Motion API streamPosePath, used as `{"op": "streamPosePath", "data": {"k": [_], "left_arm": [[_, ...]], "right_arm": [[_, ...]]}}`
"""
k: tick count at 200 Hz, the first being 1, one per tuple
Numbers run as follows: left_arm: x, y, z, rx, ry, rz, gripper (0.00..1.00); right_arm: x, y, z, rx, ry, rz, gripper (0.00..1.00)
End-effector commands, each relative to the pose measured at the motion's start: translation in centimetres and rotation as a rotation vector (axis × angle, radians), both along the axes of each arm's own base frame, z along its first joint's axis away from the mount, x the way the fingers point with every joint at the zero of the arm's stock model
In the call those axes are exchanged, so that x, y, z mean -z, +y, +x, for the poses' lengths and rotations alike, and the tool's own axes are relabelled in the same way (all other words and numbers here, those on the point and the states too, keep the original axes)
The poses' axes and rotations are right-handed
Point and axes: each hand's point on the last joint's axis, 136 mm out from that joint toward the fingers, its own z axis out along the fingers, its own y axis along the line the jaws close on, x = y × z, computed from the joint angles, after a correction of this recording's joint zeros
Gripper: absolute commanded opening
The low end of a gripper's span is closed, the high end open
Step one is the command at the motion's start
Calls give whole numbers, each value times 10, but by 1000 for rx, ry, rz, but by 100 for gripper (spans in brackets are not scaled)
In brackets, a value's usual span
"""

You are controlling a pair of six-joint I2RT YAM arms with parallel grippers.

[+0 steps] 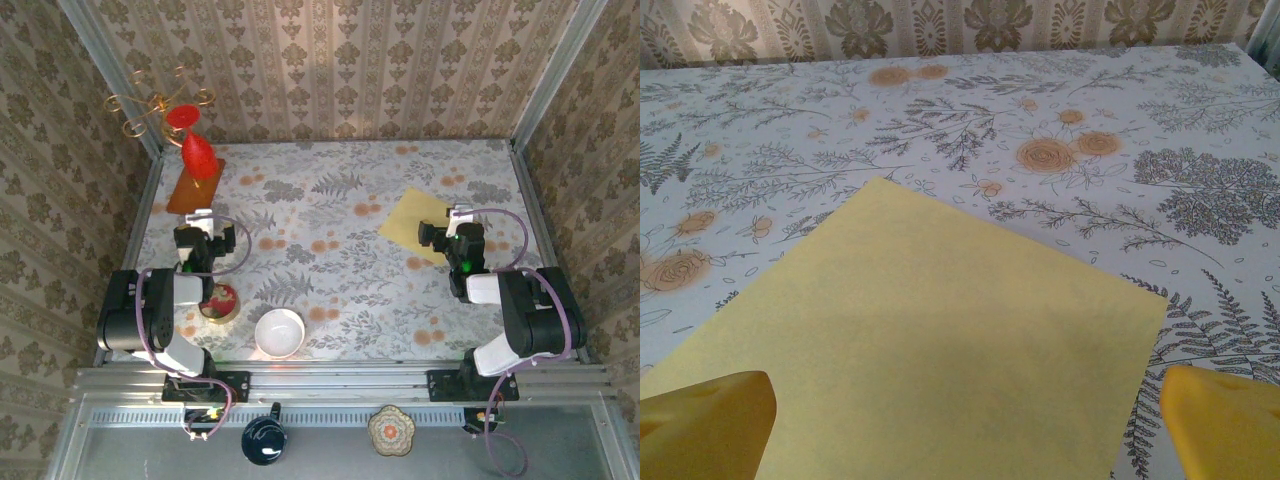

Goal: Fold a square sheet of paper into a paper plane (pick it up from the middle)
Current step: Move the square sheet of paper to the center of the table.

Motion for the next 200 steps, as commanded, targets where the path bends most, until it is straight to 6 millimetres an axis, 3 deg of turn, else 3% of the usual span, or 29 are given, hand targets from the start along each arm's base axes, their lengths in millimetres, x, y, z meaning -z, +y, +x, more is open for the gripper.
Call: {"op": "streamPosePath", "data": {"k": [1,56,99,131,162,200], "left_arm": [[-9,-7,0,20,-33,20,100],[-40,-7,-14,-39,18,15,100],[-69,-36,-32,-18,121,-30,100],[-80,-58,-45,-11,220,-180,100],[-91,-114,-56,182,260,-424,100],[-91,-161,-63,282,317,-468,100]], "right_arm": [[-14,0,2,-9,-35,-9,100],[-72,-8,-16,77,-39,65,100],[-83,-10,-23,198,133,266,100],[-72,4,-13,213,330,390,100],[-38,29,3,170,523,516,100],[-7,56,30,104,626,654,100]]}}
